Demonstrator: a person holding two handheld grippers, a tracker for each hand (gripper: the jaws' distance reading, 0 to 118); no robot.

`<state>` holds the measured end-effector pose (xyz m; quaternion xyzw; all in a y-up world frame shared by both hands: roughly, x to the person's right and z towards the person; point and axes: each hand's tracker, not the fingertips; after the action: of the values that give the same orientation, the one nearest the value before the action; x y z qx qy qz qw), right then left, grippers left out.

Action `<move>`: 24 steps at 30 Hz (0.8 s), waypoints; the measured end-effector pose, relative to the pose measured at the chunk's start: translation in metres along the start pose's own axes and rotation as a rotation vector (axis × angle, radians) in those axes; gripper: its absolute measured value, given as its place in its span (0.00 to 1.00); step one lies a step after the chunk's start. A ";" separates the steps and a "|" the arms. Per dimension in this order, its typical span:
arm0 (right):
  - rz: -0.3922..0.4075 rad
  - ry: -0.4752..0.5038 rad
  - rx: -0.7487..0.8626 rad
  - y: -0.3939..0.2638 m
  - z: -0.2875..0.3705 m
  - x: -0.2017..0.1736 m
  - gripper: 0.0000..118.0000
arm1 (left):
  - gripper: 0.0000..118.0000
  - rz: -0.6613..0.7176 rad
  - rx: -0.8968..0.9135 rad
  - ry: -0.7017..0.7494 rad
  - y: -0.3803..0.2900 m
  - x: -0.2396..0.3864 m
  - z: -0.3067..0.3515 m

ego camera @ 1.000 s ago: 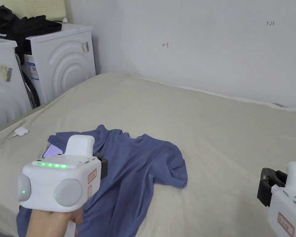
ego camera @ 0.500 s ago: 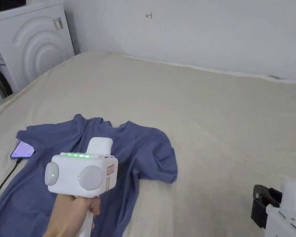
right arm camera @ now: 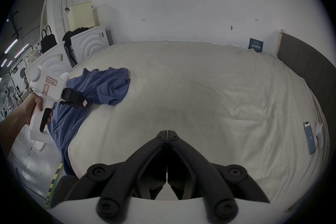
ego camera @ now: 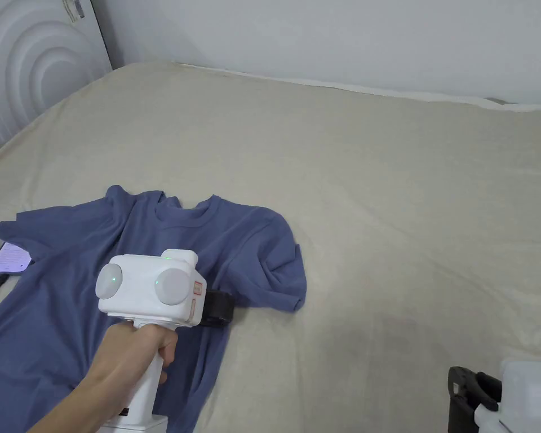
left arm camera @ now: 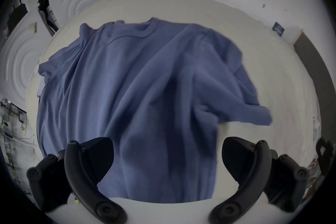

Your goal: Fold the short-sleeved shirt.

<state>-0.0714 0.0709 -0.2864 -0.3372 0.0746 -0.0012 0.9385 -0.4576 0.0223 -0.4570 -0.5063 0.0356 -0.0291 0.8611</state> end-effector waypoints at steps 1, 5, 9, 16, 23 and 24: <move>0.008 0.000 -0.004 0.000 0.002 0.001 0.00 | 0.99 -0.007 0.000 0.016 0.000 0.000 -0.002; 0.047 -0.009 -0.009 -0.001 0.018 0.008 0.00 | 0.48 0.018 0.043 -0.060 -0.002 -0.005 0.005; 0.048 -0.018 -0.013 -0.001 0.039 0.019 0.00 | 0.05 0.042 0.050 -0.066 -0.002 -0.009 0.027; 0.018 -0.061 0.017 -0.014 0.091 0.042 0.00 | 0.05 0.044 0.066 -0.148 0.015 0.019 0.064; -0.003 -0.106 0.053 -0.028 0.135 0.073 0.00 | 0.05 -0.093 0.174 -0.285 0.059 0.120 0.111; -0.010 -0.116 0.059 -0.031 0.140 0.080 0.00 | 0.05 -0.125 0.183 -0.307 0.067 0.154 0.118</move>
<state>0.0287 0.1310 -0.1710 -0.3095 0.0183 0.0115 0.9507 -0.2929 0.1443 -0.4633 -0.4256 -0.1304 -0.0080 0.8954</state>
